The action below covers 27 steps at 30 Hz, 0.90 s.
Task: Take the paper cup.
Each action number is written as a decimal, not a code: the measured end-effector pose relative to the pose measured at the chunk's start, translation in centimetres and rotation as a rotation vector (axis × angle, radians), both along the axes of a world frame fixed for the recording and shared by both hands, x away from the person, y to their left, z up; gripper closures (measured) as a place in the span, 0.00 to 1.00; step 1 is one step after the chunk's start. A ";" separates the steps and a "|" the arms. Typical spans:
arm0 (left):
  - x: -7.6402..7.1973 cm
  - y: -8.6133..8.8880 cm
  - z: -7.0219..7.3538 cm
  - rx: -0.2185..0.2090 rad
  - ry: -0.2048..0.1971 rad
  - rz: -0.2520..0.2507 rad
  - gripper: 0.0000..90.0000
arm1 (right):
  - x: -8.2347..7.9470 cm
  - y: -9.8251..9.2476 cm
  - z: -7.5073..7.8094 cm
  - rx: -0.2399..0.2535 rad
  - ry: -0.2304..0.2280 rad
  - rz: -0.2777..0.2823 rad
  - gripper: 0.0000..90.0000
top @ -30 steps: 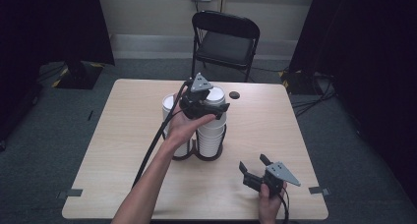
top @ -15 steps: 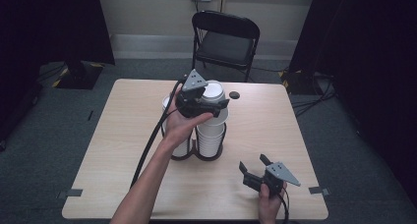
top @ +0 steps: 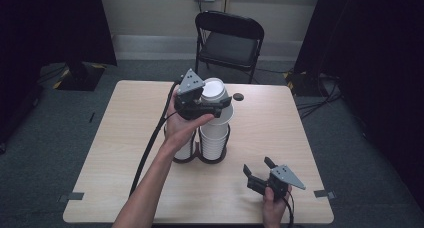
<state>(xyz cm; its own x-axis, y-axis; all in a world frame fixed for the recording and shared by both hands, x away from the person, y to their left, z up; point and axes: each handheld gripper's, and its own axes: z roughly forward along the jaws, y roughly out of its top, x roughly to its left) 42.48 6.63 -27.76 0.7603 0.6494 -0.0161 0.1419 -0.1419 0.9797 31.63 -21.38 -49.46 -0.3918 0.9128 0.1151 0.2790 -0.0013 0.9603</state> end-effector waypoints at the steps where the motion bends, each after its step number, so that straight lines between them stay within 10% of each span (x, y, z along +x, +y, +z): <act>1: 0.0 0.1 0.1 -0.011 -0.004 0.004 0.24 | 0.0 0.0 0.0 0.000 -0.001 0.000 0.15; 27: -2.0 2.7 1.4 -0.104 -0.003 0.012 0.24 | 0.0 0.0 0.0 0.000 0.003 0.000 0.15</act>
